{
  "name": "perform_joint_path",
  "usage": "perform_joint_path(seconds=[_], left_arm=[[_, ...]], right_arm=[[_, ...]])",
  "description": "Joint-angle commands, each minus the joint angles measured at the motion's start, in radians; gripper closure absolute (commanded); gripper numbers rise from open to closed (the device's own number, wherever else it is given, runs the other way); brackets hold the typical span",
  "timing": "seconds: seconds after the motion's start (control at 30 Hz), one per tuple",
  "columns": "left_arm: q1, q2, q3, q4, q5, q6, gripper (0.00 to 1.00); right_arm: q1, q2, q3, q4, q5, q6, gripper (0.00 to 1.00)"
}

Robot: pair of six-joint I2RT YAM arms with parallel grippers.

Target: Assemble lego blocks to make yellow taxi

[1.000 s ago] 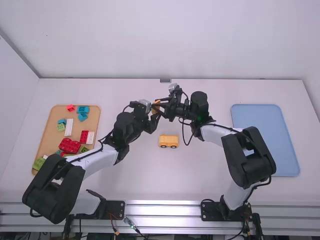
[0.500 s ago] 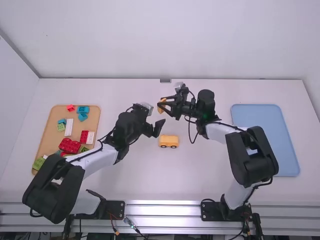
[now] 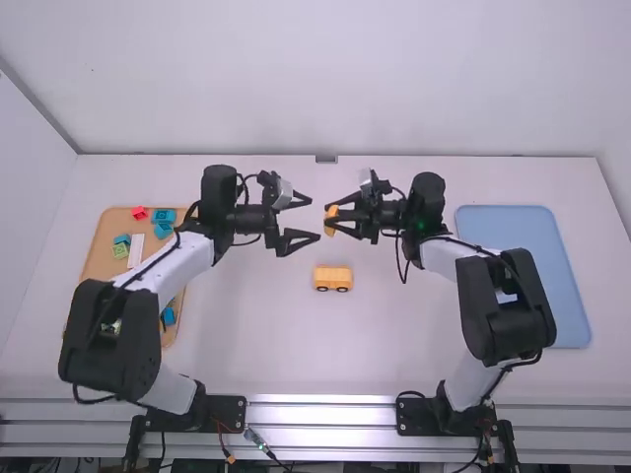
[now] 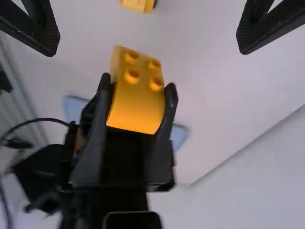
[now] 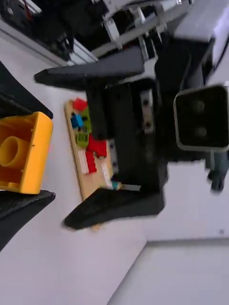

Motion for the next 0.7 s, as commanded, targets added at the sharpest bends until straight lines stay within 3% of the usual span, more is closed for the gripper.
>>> perform_joint_path(seconds=[0.0,0.17,0.4,0.57,0.67], left_arm=[[0.000,0.083,0.033,0.008,0.249,0.067,0.00],[-0.004,0.150,0.047,0.065,0.361,0.080,0.07],[-0.005,0.149,0.046,0.127,0.319,0.026,0.13],[-0.019,0.149,0.039,0.230,0.140,-0.147,0.14],[-0.014,0.149,0.031,0.281,0.146,-0.165,0.16]], right_arm=[[0.015,0.004,0.050,0.009,-0.097,0.009,0.92],[0.019,0.004,0.064,0.008,-0.093,0.023,0.93],[0.019,0.004,0.064,0.008,-0.084,-0.003,0.93],[0.035,0.004,0.064,0.002,-0.002,-0.004,0.93],[0.029,0.004,0.064,0.002,0.027,-0.005,0.93]])
